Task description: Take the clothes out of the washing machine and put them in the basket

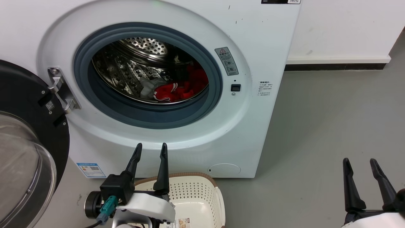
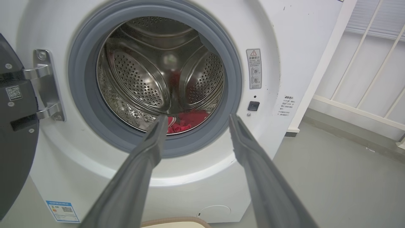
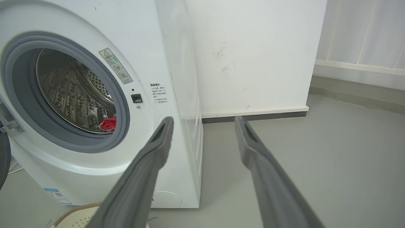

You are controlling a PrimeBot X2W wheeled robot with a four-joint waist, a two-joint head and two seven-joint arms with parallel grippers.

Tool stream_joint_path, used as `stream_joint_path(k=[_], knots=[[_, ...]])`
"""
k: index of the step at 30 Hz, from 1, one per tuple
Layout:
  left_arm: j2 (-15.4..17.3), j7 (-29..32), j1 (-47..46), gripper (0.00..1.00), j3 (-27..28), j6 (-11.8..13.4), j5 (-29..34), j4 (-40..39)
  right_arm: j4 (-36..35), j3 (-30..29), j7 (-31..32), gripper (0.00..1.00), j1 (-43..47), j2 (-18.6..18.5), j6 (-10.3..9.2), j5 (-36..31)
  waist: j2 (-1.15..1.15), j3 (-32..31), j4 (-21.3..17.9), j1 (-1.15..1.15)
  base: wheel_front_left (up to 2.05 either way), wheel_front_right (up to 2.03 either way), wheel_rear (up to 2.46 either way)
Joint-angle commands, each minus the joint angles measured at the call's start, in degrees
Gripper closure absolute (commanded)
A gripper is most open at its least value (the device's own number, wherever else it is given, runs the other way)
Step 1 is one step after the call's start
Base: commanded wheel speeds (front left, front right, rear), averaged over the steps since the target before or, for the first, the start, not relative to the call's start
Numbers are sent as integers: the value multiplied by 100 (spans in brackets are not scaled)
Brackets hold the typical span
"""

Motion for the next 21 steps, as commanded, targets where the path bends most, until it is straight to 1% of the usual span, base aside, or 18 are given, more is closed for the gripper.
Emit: stream_joint_path(k=[1,13,21], knots=[[21,-60,28,0,-27,48,142,-39,-87,-3,12,0,65,-26,0,-153,0,0,5,0,0,0,0],[13,-194,64,0,-106,130,599,10,-204,6,23,0,168,-26,-1,-655,0,9,35,0,0,0,0],[3,-266,86,0,-128,172,783,48,-274,-11,13,0,228,-26,-1,-910,0,16,45,0,0,0,0]])
